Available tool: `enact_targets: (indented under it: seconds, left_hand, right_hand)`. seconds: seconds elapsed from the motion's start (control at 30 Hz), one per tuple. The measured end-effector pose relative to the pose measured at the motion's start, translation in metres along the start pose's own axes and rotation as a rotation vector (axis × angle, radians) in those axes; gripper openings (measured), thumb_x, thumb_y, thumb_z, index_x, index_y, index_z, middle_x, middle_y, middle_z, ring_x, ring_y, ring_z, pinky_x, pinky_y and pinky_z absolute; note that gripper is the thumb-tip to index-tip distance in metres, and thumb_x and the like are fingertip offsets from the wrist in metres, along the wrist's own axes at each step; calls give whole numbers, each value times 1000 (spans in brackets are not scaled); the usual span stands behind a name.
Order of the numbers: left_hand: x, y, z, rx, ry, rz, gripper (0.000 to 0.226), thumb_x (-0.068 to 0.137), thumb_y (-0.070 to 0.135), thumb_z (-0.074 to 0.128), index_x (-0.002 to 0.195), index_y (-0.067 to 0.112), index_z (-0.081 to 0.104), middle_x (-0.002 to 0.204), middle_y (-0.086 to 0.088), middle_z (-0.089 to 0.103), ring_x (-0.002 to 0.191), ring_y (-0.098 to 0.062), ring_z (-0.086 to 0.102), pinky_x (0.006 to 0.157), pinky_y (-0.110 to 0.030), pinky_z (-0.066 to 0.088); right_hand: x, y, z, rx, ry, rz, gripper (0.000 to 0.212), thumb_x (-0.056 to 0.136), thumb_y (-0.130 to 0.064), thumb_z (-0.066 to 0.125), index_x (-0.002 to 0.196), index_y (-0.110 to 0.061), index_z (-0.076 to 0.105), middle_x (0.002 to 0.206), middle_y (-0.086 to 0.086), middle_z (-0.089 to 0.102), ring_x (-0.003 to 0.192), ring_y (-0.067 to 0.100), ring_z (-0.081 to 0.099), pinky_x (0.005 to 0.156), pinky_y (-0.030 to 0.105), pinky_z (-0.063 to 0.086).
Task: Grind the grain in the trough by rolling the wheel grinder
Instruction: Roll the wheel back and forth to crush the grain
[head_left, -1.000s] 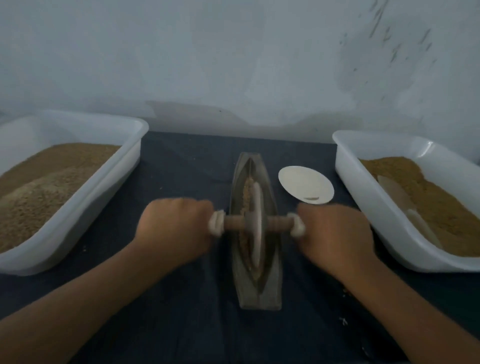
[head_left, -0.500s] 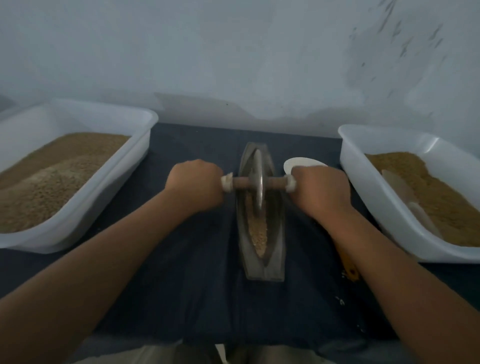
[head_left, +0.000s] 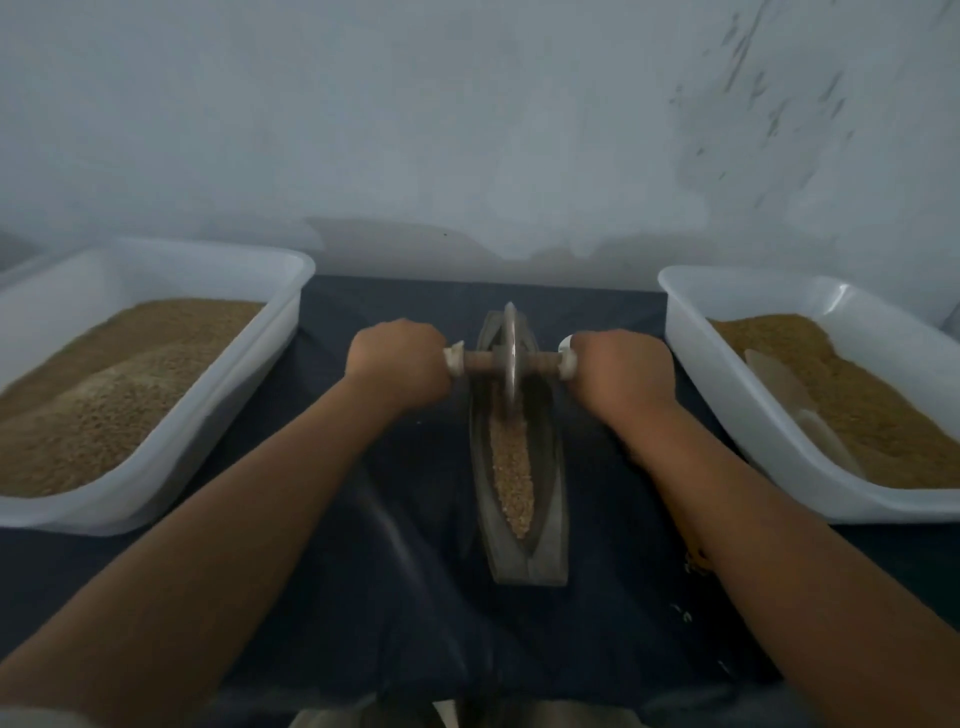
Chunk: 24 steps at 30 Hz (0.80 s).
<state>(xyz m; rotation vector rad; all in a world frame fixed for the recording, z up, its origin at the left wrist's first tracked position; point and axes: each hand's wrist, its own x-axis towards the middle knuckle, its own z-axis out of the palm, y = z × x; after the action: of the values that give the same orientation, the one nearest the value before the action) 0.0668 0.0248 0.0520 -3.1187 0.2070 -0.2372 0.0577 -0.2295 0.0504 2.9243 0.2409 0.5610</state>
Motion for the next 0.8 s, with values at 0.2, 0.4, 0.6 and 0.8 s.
enact_targets:
  seconds: [0.2,0.4,0.6,0.8]
  left_hand:
    - [-104,-17,30,83,276,181,44,73,49,64,60,31,26,50,12,26,41,-10,22,46,-21,11]
    - [-61,-9,20,94,184,107,33,77,49,56,61,27,37,55,10,35,49,-20,40,52,-26,31]
    - [2,8,-9,102,36,47,18,83,38,63,72,24,58,73,4,59,61,-20,53,60,-32,46]
    - [-96,-9,5,126,400,329,40,60,45,61,61,31,23,52,13,12,39,-11,12,51,-17,5]
  right_hand:
    - [-83,8,-9,58,2,-130,20,91,-40,49,73,-32,51,62,-8,53,50,12,47,44,32,36]
    - [-55,6,1,47,39,-60,35,95,-54,43,68,-32,48,60,-10,49,54,10,47,53,31,45]
    - [-9,5,5,118,-33,66,30,93,-34,58,66,-25,52,64,-5,53,58,15,49,52,29,30]
    - [-101,18,6,116,122,-89,43,82,-55,58,64,-40,22,47,-13,25,42,-3,20,44,20,11]
